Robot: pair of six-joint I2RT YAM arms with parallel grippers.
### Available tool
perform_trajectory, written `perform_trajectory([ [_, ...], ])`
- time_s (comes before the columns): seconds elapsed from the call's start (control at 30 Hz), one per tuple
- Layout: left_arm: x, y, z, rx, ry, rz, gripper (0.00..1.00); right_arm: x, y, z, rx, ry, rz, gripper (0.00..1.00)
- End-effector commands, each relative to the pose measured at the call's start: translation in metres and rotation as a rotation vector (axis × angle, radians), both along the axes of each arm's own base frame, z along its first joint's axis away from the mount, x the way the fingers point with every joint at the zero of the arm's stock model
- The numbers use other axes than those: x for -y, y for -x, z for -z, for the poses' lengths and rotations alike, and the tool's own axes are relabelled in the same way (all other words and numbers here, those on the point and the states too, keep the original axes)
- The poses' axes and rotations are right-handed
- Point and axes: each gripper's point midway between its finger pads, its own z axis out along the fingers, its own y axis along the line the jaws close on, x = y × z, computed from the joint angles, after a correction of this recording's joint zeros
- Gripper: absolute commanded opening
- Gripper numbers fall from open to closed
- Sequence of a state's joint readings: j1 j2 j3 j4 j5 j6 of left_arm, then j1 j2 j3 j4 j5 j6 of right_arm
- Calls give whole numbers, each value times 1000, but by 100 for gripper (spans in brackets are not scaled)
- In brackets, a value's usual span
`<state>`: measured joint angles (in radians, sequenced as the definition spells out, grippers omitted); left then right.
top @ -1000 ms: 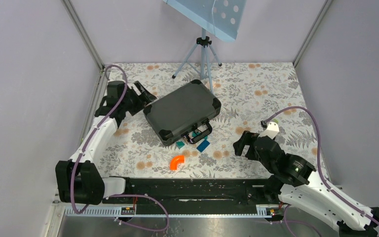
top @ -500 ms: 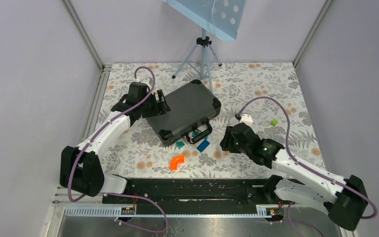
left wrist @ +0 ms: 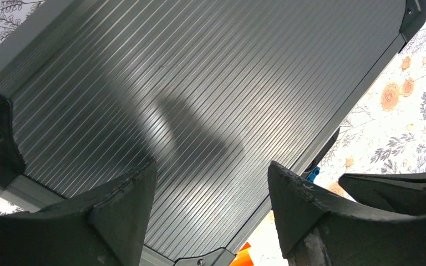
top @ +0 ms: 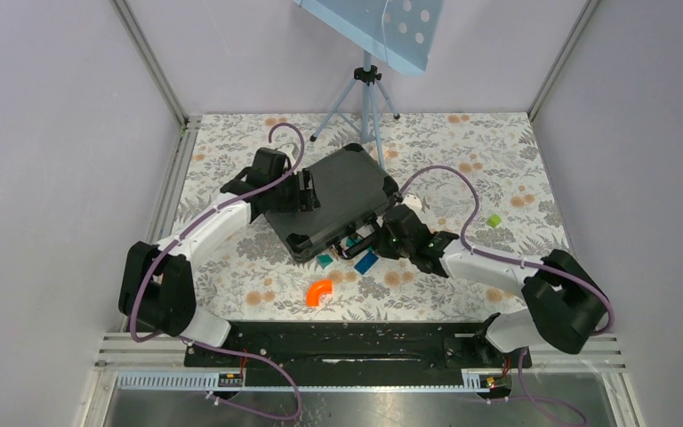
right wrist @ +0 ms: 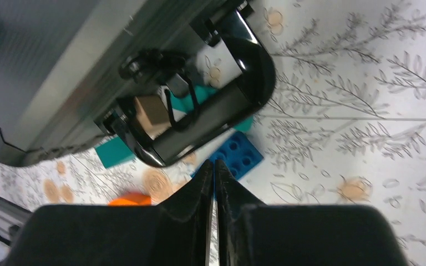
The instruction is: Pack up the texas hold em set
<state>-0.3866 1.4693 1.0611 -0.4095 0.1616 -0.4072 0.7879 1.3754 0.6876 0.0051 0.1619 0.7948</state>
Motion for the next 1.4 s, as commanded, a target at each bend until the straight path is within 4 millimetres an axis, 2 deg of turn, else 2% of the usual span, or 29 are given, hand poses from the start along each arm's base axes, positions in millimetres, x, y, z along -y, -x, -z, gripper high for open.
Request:
perform_trajectory([
  [0.0, 13, -4, -5, 4, 28, 34, 72, -33, -33, -33, 75, -149, 49, 8],
  [0.1, 15, -2, -1, -15, 28, 33, 72, -41, -36, -26, 54, -152, 41, 6],
  [0.23, 15, 1, 3, -35, 12, 40, 72, -41, -38, -20, 43, -144, 57, 4],
  [0.63, 31, 17, 23, -93, -47, 95, 70, -13, -24, -6, -9, -88, 144, 0],
  [0.9, 33, 21, 34, -127, -77, 103, 70, 6, -13, -4, -16, -72, 191, 0],
  [1.0, 34, 23, 37, -136, -91, 106, 70, 4, -10, 1, -37, -75, 179, 0],
  [1.2, 36, 24, 37, -137, -100, 113, 69, -20, -10, 4, -65, -127, 113, 0],
  [1.37, 36, 25, 37, -136, -104, 116, 69, -31, -15, 3, -75, -149, 98, 0],
])
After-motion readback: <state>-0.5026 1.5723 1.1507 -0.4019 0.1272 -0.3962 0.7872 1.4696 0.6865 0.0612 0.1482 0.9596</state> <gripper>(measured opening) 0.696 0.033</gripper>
